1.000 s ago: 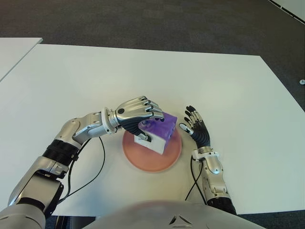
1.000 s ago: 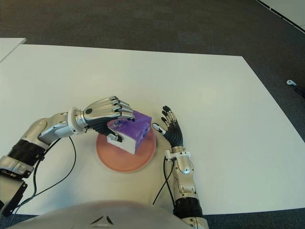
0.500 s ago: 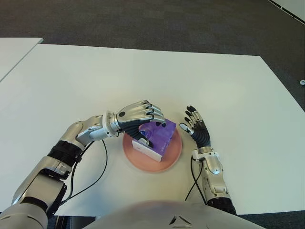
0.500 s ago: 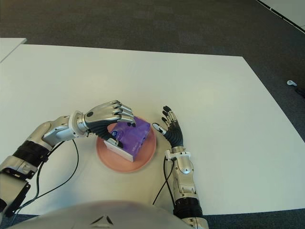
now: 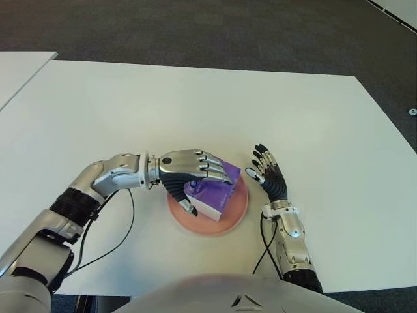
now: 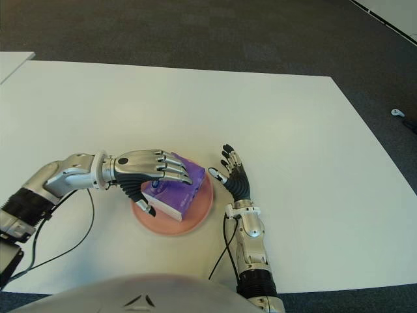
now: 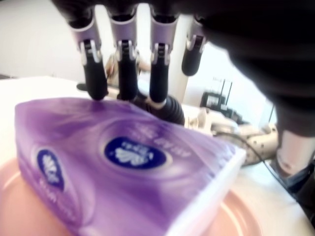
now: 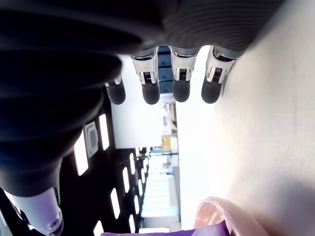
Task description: Put the tissue paper into the plate.
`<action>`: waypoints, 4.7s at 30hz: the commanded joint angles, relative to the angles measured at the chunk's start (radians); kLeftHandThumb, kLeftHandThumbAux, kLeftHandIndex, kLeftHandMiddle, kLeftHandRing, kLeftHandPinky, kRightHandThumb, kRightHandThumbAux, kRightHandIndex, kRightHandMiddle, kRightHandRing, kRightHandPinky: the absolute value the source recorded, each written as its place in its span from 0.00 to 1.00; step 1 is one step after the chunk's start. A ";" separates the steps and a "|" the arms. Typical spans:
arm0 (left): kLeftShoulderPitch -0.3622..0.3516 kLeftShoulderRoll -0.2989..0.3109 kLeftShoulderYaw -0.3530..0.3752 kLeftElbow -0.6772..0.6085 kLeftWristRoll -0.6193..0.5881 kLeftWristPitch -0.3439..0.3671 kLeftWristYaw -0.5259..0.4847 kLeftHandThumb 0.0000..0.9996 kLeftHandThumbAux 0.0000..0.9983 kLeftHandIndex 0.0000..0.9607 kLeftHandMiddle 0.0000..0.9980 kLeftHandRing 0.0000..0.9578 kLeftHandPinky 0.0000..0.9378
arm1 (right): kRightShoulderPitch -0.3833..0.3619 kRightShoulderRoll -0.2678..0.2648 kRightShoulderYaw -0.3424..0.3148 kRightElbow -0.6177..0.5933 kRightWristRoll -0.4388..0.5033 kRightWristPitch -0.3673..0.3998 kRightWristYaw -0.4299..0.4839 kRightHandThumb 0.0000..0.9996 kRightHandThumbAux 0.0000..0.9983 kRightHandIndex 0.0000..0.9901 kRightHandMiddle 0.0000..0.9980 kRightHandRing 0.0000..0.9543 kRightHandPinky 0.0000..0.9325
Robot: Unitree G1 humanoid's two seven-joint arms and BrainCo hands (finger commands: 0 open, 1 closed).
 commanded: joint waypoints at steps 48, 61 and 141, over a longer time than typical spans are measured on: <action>-0.030 -0.349 0.702 0.250 -1.074 0.644 -0.037 0.01 0.56 0.00 0.00 0.00 0.00 | 0.043 0.009 0.015 0.030 -0.009 0.067 0.004 0.00 0.69 0.00 0.00 0.00 0.00; -0.010 -0.429 0.753 0.445 -0.914 0.525 0.027 0.03 0.65 0.01 0.03 0.01 0.01 | 0.042 0.007 0.010 0.039 -0.008 0.065 0.003 0.00 0.69 0.00 0.00 0.00 0.00; 0.380 -0.693 0.542 0.369 -0.473 0.378 0.466 0.00 0.65 0.00 0.00 0.00 0.00 | 0.050 0.006 0.014 -0.003 -0.006 0.094 -0.014 0.04 0.66 0.00 0.00 0.00 0.00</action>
